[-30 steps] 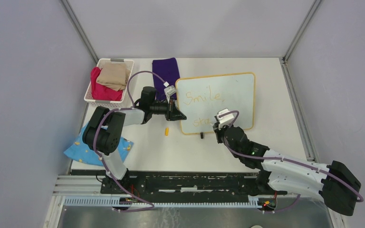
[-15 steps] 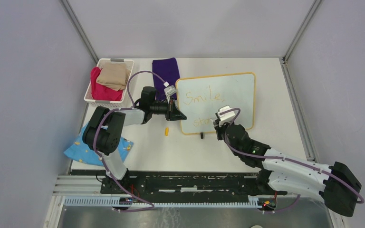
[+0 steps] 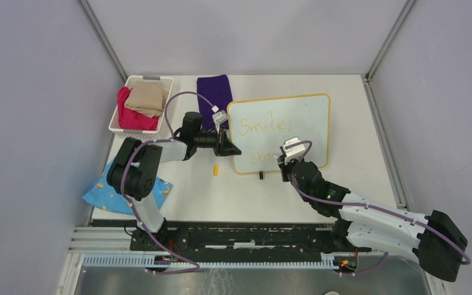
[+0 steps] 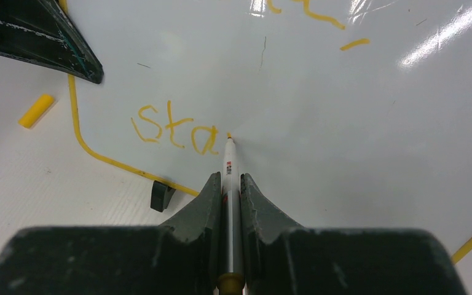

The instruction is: Write a sentence on the whiteboard

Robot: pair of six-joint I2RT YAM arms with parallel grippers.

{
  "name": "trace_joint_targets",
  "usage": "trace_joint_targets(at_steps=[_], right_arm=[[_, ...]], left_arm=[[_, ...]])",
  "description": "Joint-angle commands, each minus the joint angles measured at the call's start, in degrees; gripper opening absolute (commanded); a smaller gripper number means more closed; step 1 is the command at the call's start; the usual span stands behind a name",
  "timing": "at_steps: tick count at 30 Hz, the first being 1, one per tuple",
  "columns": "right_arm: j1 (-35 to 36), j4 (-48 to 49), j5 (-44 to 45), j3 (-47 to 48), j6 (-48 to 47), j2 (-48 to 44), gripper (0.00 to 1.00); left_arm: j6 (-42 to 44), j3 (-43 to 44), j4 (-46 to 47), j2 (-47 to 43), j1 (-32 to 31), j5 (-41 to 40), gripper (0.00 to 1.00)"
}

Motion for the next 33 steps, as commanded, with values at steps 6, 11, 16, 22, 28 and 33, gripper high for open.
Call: trace_joint_targets(at_steps=[6, 11, 16, 22, 28, 33], right_arm=[[-0.6, -1.4, 1.1, -3.3, 1.7, -3.3, 0.00], [-0.6, -1.8, 1.1, -1.9, 1.5, -4.5, 0.00], [-0.6, -1.6, 2.4, 1.2, 0.0, -5.8, 0.00], [-0.9, -1.0, 3.4, 3.5, -1.8, -4.4, 0.00], [-1.4, -0.9, 2.8, 3.5, -1.5, -3.4, 0.00], [-1.3, -1.3, 1.8, 2.0, -0.7, -3.6, 0.00]], left_arm=[[8.1, -1.9, -8.1, 4.7, -2.5, -12.9, 0.02], [8.1, -1.8, -8.3, 4.8, -2.4, -12.9, 0.02], [8.1, -1.4, -8.9, 5.0, -2.4, -13.0, 0.02], [8.1, -1.4, -9.0, 4.9, -2.4, -13.1, 0.02], [8.1, -1.4, -9.1, 4.9, -2.5, -13.2, 0.02], [8.1, -1.2, -9.3, 5.1, -2.5, -13.2, 0.02]])
